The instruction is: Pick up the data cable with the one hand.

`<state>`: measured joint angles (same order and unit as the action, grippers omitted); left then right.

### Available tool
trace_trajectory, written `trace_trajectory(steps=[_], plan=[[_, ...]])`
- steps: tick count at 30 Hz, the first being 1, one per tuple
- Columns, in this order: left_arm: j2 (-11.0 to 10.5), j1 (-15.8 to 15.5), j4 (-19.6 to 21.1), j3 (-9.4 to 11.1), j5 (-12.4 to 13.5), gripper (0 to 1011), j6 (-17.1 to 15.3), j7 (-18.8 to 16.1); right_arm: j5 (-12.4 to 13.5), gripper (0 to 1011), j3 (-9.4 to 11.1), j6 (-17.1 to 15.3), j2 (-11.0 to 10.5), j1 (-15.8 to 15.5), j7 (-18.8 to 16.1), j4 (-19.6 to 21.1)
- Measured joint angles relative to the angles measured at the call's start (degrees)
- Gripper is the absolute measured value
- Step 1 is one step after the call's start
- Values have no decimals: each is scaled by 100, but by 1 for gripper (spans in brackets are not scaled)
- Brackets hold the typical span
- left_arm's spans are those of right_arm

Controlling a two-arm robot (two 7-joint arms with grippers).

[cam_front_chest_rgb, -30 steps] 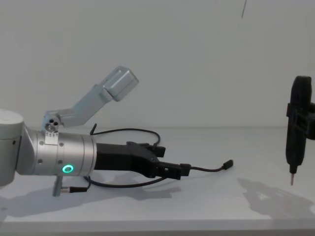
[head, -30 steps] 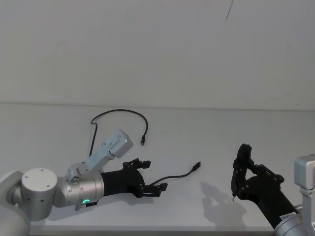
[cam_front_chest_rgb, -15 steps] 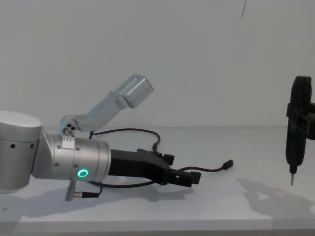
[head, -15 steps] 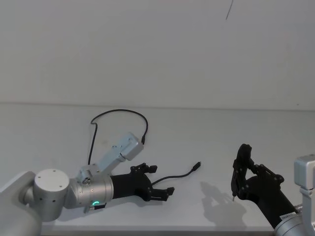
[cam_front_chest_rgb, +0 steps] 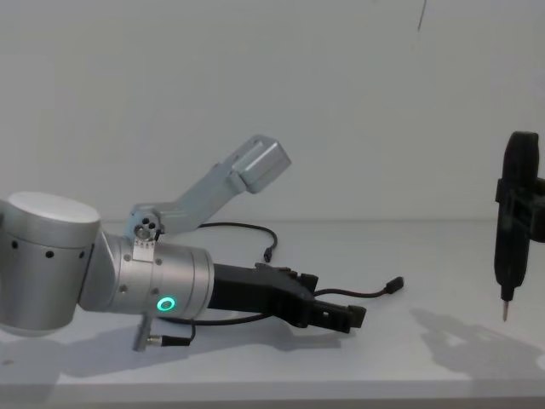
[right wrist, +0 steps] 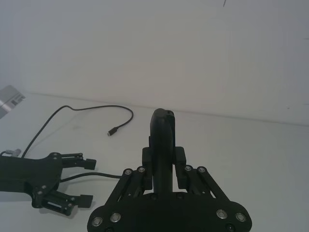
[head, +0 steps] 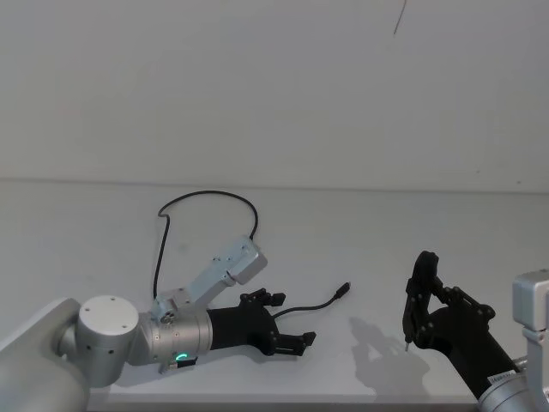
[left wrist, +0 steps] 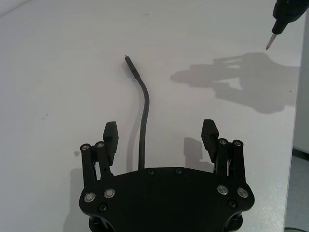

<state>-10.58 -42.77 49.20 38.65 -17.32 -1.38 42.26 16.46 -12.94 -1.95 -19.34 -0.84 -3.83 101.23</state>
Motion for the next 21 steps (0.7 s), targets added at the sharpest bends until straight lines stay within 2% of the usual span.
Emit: trace_trajectory(steps=[6, 9, 14, 16, 17, 20, 21], plan=[[79, -27, -85, -5, 54, 1001, -6, -73, 0, 269, 0, 0, 0, 0, 0, 0], [117, -40, -132, -15, 77, 954, -6, -105, 0, 269, 0, 0, 0, 0, 0, 0], [168, -59, -197, -28, 104, 842, -6, -144, 0, 269, 0, 0, 0, 0, 0, 0], [178, -65, -209, -31, 109, 765, -6, -151, 0, 269, 0, 0, 0, 0, 0, 0], [187, -69, -222, -34, 114, 765, -6, -158, 0, 269, 0, 0, 0, 0, 0, 0], [202, -73, -243, -39, 125, 659, -5, -172, 0, 269, 0, 0, 0, 0, 0, 0], [206, -74, -248, -40, 127, 659, -4, -174, 0, 269, 0, 0, 0, 0, 0, 0]])
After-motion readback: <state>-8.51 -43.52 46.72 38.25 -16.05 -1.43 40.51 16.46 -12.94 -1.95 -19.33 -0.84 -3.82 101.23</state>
